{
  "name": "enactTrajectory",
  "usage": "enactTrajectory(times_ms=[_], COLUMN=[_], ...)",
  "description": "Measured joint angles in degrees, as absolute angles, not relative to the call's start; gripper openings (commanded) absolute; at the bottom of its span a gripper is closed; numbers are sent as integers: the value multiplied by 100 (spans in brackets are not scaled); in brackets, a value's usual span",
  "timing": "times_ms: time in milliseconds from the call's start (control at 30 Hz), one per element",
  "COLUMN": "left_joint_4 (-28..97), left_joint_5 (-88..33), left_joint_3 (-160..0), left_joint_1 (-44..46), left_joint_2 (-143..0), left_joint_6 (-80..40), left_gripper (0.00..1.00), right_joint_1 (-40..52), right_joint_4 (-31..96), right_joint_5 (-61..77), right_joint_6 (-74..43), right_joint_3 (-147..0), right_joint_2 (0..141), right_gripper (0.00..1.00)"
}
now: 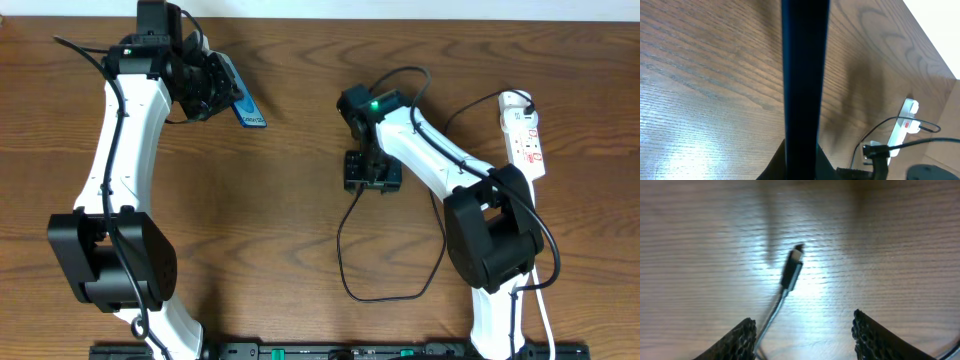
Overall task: Plug charger to phone and switch on socket
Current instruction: 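Lower the right gripper and close it on the USB-C plug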
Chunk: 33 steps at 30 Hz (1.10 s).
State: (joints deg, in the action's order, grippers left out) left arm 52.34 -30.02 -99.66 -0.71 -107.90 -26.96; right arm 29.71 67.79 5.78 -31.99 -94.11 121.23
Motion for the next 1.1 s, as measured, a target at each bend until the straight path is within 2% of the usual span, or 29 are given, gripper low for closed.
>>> enactTrajectory(times_ms=[67, 167, 300, 500, 733, 1100], left_joint_4=[5236, 5236, 5247, 5256, 5260, 5260], left_joint_5=[-3004, -3006, -3006, -3006, -3006, -3006], left_joint_3=[-9966, -9966, -9966, -9966, -9966, -9966], left_joint_1=[-71, -71, -71, -71, -71, -71], left_joint_2=[-10787, -10787, -10790, -10790, -10787, -10787], left_joint_6=[-2696, -2696, -2696, -2696, -2696, -2696], left_gripper=[7, 7, 7, 7, 7, 7], right_joint_1=[3037, 3194, 3551, 3774, 3430, 3240], right_joint_4=[6792, 6783, 6654, 6394, 5872, 5695], right_joint_5=[596, 484, -152, -676, -355, -36], right_joint_6=[-3238, -3599, -4456, -5087, -5144, -5061], right_joint_3=[-9511, -9509, -9325, -8962, -8580, -8501], right_joint_2=[12123, 12123, 12127, 12134, 12147, 12112], right_gripper=[43, 39, 40, 38, 35, 42])
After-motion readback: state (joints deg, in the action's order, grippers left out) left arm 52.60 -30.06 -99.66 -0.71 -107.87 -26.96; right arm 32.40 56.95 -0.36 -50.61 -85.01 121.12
